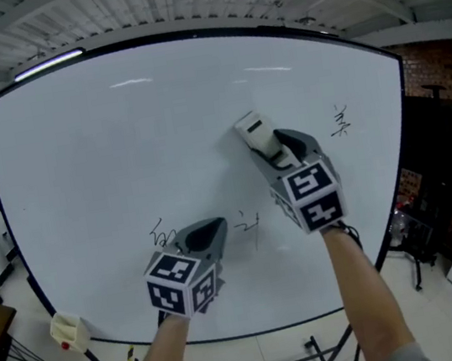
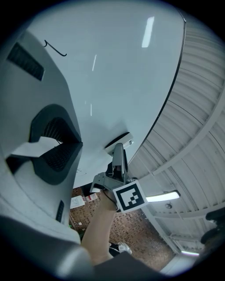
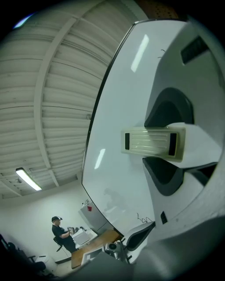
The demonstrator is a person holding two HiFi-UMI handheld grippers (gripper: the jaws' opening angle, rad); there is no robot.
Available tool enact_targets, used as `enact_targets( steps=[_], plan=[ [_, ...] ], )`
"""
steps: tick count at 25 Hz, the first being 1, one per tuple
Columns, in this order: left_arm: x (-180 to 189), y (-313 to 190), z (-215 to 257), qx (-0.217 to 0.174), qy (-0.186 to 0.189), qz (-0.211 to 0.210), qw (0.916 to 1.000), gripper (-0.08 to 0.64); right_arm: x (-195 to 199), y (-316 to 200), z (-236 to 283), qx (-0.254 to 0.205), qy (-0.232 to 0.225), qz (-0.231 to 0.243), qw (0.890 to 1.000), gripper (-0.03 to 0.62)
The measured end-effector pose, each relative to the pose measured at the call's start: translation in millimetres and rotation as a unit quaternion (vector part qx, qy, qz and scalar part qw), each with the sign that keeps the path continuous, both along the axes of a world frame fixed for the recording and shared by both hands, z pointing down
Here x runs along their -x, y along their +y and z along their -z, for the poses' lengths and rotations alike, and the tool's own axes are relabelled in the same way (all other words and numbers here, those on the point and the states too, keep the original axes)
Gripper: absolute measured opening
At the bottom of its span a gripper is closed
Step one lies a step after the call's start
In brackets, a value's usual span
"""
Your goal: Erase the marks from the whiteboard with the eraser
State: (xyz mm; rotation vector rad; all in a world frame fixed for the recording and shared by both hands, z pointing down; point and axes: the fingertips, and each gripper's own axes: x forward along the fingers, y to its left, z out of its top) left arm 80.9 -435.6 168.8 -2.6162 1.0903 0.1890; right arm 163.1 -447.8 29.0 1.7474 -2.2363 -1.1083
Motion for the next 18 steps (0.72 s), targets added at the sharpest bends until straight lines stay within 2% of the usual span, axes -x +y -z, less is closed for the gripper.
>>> enact_targets(
  steps=[8, 11, 18],
  plan=[
    [-27.9, 21.2, -4.9, -0.007, 0.000, -0.037, 0.9993, 0.004, -22.0, 51.8, -24.4, 0.003, -0.072, 0.079, 0.994, 0.229],
    [-41.8, 28.0, -6.2, -0.007, 0.006, -0.054, 0.9985, 0.005, -44.1, 67.4, -45.8, 0.017, -0.101, 0.085, 0.991, 0.230],
    [-74.1, 36.4, -29.5, 0.022, 0.015, -0.101, 0.9945, 0.005, -85.4, 80.9, -117.8, 0.075, -0.164, 0.071, 0.981, 0.230]
  ],
)
